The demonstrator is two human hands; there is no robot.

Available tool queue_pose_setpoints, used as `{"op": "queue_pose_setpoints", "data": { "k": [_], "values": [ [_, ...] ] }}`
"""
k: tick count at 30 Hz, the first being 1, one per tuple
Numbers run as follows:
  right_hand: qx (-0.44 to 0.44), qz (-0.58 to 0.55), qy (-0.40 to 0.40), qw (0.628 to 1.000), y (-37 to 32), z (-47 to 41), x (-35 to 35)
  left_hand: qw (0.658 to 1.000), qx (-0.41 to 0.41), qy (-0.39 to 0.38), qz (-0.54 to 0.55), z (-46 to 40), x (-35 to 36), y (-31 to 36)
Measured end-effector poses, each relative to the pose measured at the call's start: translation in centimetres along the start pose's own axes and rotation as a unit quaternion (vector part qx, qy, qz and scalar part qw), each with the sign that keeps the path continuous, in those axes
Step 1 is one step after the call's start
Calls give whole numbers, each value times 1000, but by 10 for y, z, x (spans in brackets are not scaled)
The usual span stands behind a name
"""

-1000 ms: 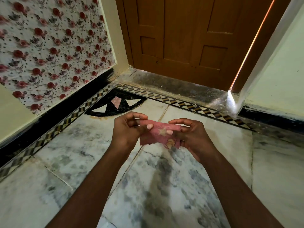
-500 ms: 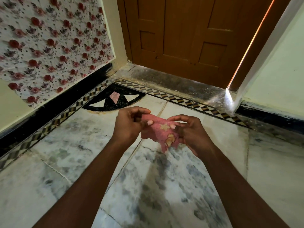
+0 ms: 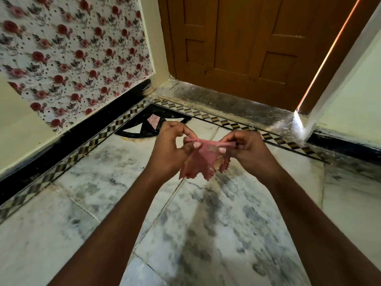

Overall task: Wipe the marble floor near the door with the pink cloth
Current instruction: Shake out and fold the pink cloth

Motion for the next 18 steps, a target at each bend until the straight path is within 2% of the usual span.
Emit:
{"op": "queue_pose_setpoints", "data": {
  "k": [3, 6, 10, 14, 18],
  "values": [
    [-2, -54, -1, 999, -8, -3, 3, 996, 13, -55, 73, -5, -1, 5],
    [28, -87, -15, 996, -4, -2, 16, 996, 26, -52, 69, -7, -5, 7],
    [57, -151, 8, 987, 11, -4, 19, 996, 19, -54, 67, -5, -2, -8],
    [90, -201, 30, 975, 29, -10, 17, 995, -1, -26, 91, -6, 3, -27],
    [143, -199, 7, 970, 31, -18, 31, 987, -46, 19, 155, -18, -1, -33]
  ]
}}
Point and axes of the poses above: each hand's wrist, its own z-axis away from the middle knuckle, its own x-axis out of the palm, y = z × x, the point moved 9 cm from there along -z, towards the middle knuckle, and after that the axes turned 5 degrees about -z, right-handed, at the moved point
